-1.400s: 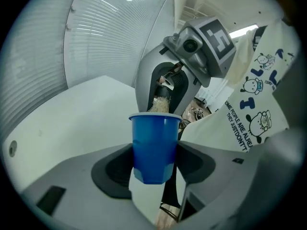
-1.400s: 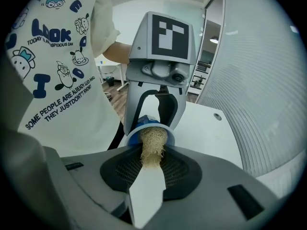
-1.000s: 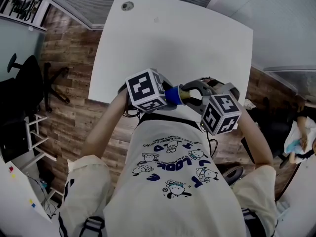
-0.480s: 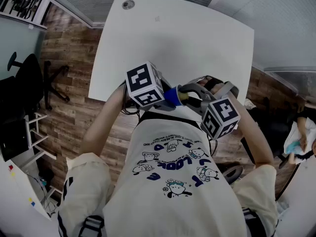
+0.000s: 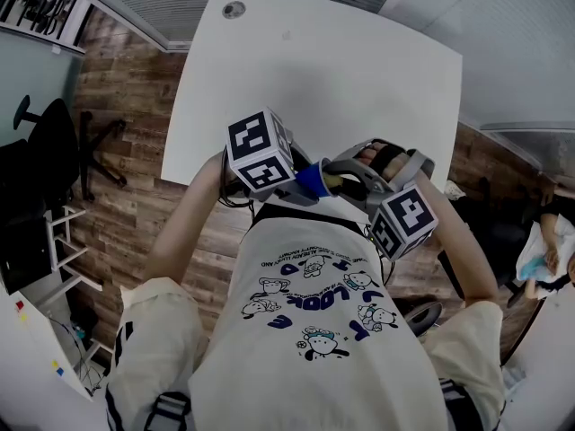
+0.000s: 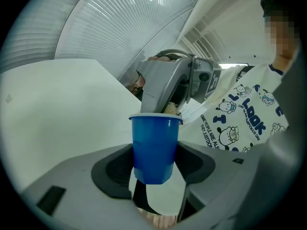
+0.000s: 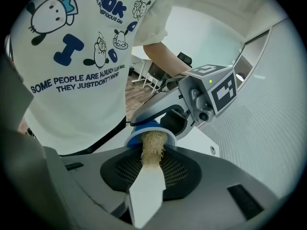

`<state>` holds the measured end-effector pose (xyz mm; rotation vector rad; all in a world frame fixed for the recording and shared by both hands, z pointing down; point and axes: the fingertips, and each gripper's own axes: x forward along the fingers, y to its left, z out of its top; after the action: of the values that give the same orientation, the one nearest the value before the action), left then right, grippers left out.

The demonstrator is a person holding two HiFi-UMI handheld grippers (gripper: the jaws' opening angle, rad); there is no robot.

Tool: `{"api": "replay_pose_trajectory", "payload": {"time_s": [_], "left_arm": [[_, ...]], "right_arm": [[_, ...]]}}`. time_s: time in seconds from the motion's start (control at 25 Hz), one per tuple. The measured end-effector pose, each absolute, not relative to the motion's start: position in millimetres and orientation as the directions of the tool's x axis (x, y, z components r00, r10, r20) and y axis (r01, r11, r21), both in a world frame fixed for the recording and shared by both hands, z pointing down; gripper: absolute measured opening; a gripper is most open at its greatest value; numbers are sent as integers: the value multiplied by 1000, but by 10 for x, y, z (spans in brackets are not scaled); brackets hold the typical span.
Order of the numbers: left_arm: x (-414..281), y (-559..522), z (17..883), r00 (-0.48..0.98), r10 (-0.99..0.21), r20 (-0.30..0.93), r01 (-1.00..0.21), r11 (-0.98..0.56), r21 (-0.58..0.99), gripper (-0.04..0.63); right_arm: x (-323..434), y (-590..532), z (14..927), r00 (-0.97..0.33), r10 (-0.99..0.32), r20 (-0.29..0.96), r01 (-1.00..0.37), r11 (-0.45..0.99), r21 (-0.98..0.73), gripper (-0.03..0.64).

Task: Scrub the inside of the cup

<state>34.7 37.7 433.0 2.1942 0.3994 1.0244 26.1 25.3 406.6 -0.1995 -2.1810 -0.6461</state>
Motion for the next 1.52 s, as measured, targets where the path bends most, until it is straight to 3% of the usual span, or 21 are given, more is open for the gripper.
{"api": "replay_pose_trajectory", "payload": {"time_s": [0.4, 0.92, 1.52], "left_arm": [[343, 305, 4349, 635, 457, 623, -33, -789, 613, 291], [292, 122, 4370, 562, 298, 772, -58, -916, 396, 291], [251, 27, 4415, 487, 145, 861, -46, -980, 191, 290]], "right_arm": [[271, 203, 4087, -651, -52, 757, 266, 919, 292, 110], [227, 50, 4123, -661, -42, 749, 74, 990, 121, 106], [200, -38, 4146, -741, 41, 670, -133, 969, -206, 105]]}}
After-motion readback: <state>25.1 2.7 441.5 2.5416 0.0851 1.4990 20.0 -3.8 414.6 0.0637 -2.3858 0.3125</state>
